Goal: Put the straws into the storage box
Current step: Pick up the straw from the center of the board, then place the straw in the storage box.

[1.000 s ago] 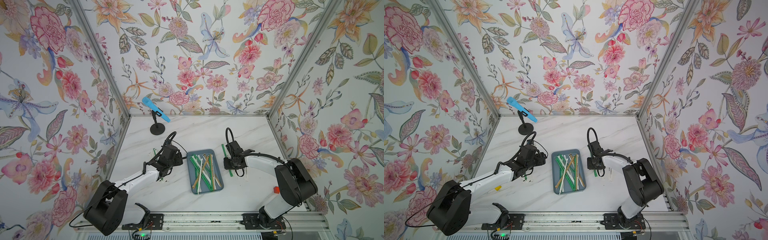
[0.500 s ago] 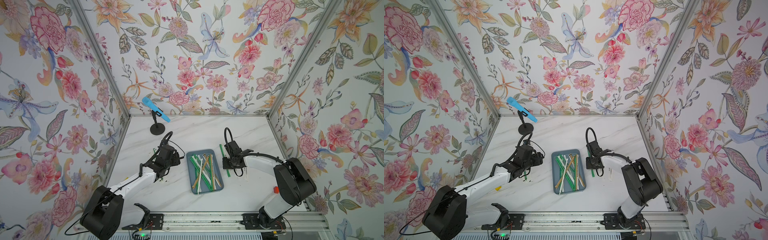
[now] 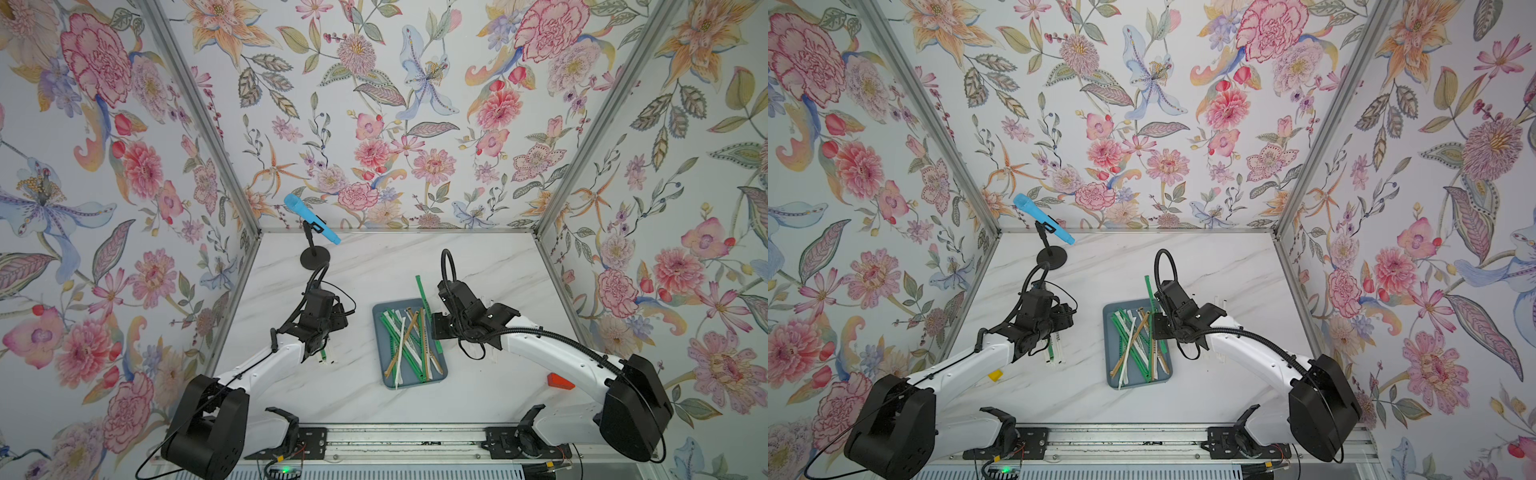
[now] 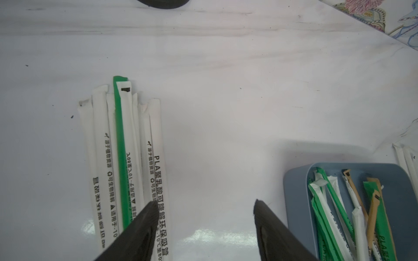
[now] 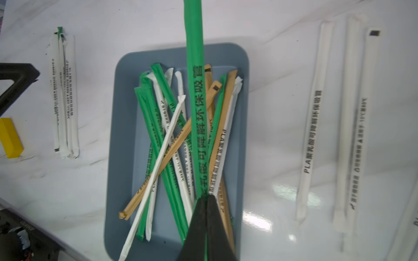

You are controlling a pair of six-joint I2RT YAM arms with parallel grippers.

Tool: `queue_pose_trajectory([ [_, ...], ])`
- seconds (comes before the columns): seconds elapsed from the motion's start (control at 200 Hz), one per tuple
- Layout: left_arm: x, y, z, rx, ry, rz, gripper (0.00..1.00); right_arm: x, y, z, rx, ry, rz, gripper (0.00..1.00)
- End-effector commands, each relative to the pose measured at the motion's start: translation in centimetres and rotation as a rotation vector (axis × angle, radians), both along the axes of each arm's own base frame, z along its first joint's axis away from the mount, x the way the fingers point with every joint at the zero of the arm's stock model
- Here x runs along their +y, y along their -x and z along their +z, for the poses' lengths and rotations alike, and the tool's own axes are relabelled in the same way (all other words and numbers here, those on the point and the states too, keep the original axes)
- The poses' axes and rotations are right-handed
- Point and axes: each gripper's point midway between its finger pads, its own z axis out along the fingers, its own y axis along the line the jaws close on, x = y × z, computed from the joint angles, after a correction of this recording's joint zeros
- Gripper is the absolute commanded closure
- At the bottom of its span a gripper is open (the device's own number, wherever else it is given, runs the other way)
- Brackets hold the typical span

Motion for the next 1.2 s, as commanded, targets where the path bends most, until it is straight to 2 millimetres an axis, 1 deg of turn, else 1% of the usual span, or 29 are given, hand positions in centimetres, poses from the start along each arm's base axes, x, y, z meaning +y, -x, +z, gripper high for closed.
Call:
queue_pose_trajectory([
  [0.0,1.2,0.3,-1.9,0.05,-0.033,0.007,0.3,3.2,2.2,-0.5,0.087,-0.025,0.051,0.95],
  [0.05,1.6,0.0,-2.2,0.055,-0.03,0.018,0.3,4.5,2.9,-0.9,0.107,-0.025,0.079,0.96],
  [0.1,1.9,-0.4,-2.5,0.059,-0.018,0.026,0.3,5.4,3.5,-1.5,0.122,-0.015,0.1,0.96],
  [0.225,2.4,-1.3,-2.6,0.061,-0.043,0.027,0.31,6.3,4.8,-3.4,0.175,-0.002,0.126,0.95],
  [0.315,2.4,-1.9,-3.0,0.074,-0.061,0.017,0.32,5.8,5.1,-5.4,0.21,0.03,0.115,0.95],
  [0.4,2.3,-2.2,-3.6,0.092,-0.064,0.007,0.33,5.5,5.2,-6.6,0.228,0.059,0.115,0.95],
  [0.515,2.2,-2.6,-3.8,0.092,-0.07,0.002,0.35,4.9,5.0,-7.4,0.231,0.085,0.099,0.94],
  [0.655,2.6,-2.4,-4.1,0.108,-0.091,0.012,0.35,3.9,4.7,-8.1,0.236,0.107,0.071,0.91],
  [0.711,2.8,-2.1,-4.0,0.11,-0.095,0.018,0.35,3.9,4.6,-8.2,0.236,0.111,0.07,0.87],
  [0.811,3.1,-1.5,-3.6,0.099,-0.096,0.03,0.35,4.1,4.5,-8.4,0.234,0.119,0.071,0.66],
  [0.886,3.6,-1.2,-3.4,0.101,-0.108,0.044,0.35,4.2,4.2,-8.1,0.224,0.117,0.069,0.53],
  [0.921,3.6,-0.9,-3.4,0.104,-0.111,0.046,0.35,4.4,4.1,-7.8,0.214,0.111,0.068,0.49],
  [0.966,3.8,-0.8,-3.3,0.104,-0.113,0.05,0.35,4.5,3.9,-7.2,0.199,0.101,0.066,0.47],
  [1.121,4.1,-0.2,-3.6,0.114,-0.11,0.072,0.35,4.8,3.4,-5.2,0.155,0.06,0.056,0.46],
  [1.196,4.3,0.1,-4.2,0.128,-0.104,0.082,0.39,4.5,3.2,-4.5,0.134,0.051,0.045,0.46],
])
